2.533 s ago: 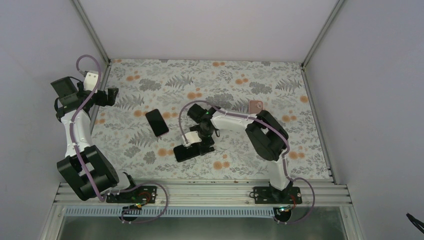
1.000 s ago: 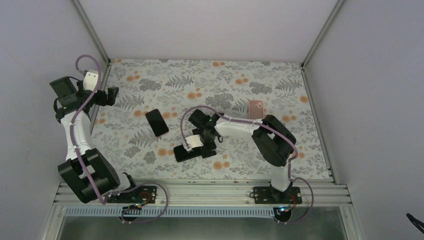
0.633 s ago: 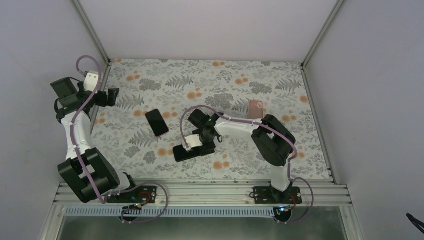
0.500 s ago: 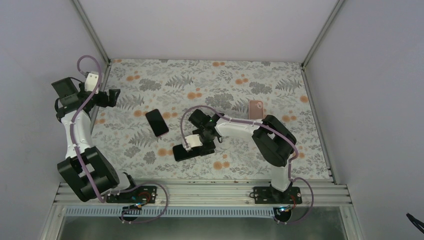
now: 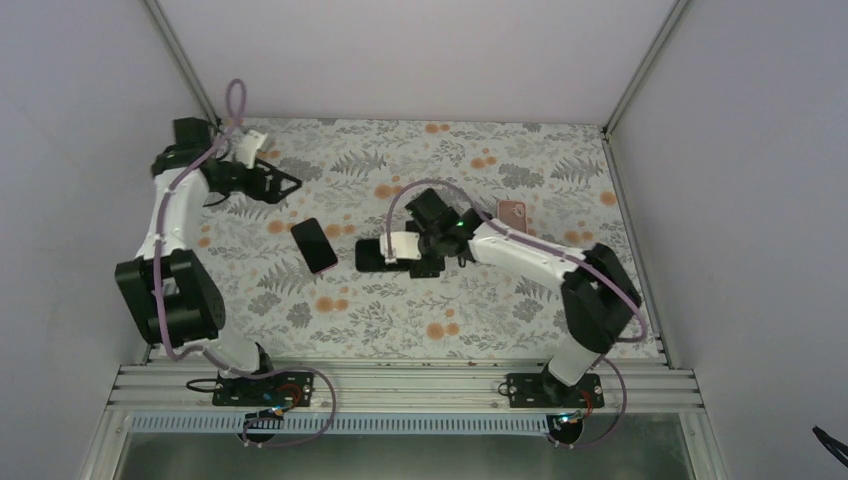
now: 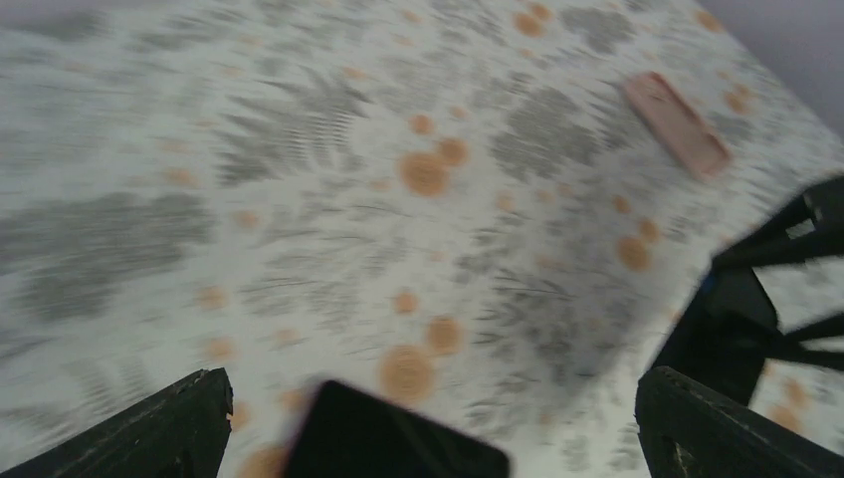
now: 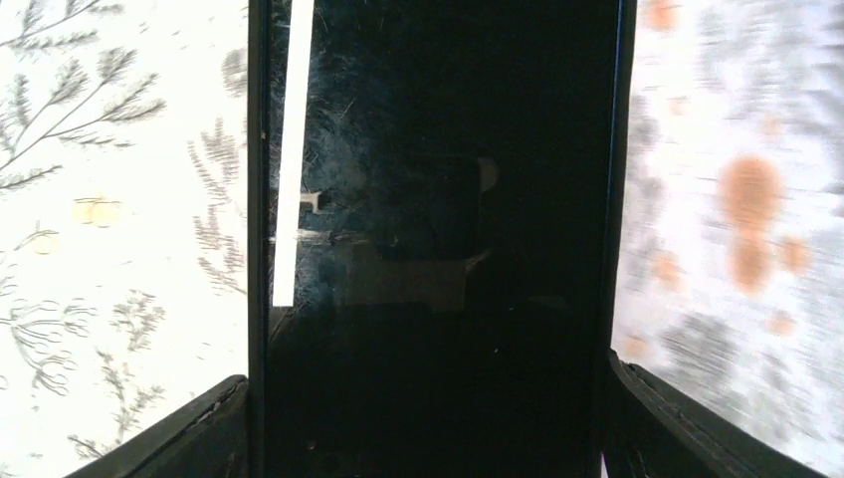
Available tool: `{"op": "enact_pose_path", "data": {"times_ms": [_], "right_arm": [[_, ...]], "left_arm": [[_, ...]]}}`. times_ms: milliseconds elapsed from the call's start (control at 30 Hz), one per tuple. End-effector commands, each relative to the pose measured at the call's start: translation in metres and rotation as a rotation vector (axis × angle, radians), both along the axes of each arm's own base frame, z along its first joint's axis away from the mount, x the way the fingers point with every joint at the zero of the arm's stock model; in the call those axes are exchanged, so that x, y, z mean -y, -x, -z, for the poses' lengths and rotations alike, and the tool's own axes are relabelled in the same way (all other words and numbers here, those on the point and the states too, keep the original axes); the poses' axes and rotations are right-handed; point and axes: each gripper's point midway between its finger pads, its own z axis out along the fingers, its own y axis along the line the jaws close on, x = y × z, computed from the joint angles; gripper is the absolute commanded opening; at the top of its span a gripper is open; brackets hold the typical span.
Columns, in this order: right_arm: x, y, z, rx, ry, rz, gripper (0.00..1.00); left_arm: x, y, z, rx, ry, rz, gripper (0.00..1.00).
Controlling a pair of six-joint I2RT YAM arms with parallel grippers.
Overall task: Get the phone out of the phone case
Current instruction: Pick up the phone at the center of the board.
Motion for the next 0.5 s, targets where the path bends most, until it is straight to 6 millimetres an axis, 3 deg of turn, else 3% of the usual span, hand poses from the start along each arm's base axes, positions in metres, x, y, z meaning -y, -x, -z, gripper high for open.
{"op": "enact_pose_path", "data": {"times_ms": [0, 200, 267, 367, 467], "right_arm": [[0.003, -0.023, -0.066, 0.145, -0.147, 0.08, 0.64], [0.019, -0.045, -0.093, 0.226, -0.174, 0.149, 0.64], [0.022, -0.05, -0.099, 0.246, -0.182, 0.165, 0.64], [0.023, -0.058, -0.106, 0.274, -0.193, 0.182, 0.64], [0.023, -0.065, -0.112, 0.294, -0.207, 0.194, 0.64]], "left_arm": [[0.07, 0.023, 0.015, -0.161, 0.115, 0.207, 1.0], [0.123, 0.026, 0.016, -0.311, 0.286, 0.367, 1.0], [0.133, 0.026, 0.012, -0.345, 0.356, 0.408, 1.0], [0.145, 0.025, 0.02, -0.464, 0.441, 0.428, 1.0], [0.157, 0.026, 0.032, -0.503, 0.401, 0.448, 1.0]]}}
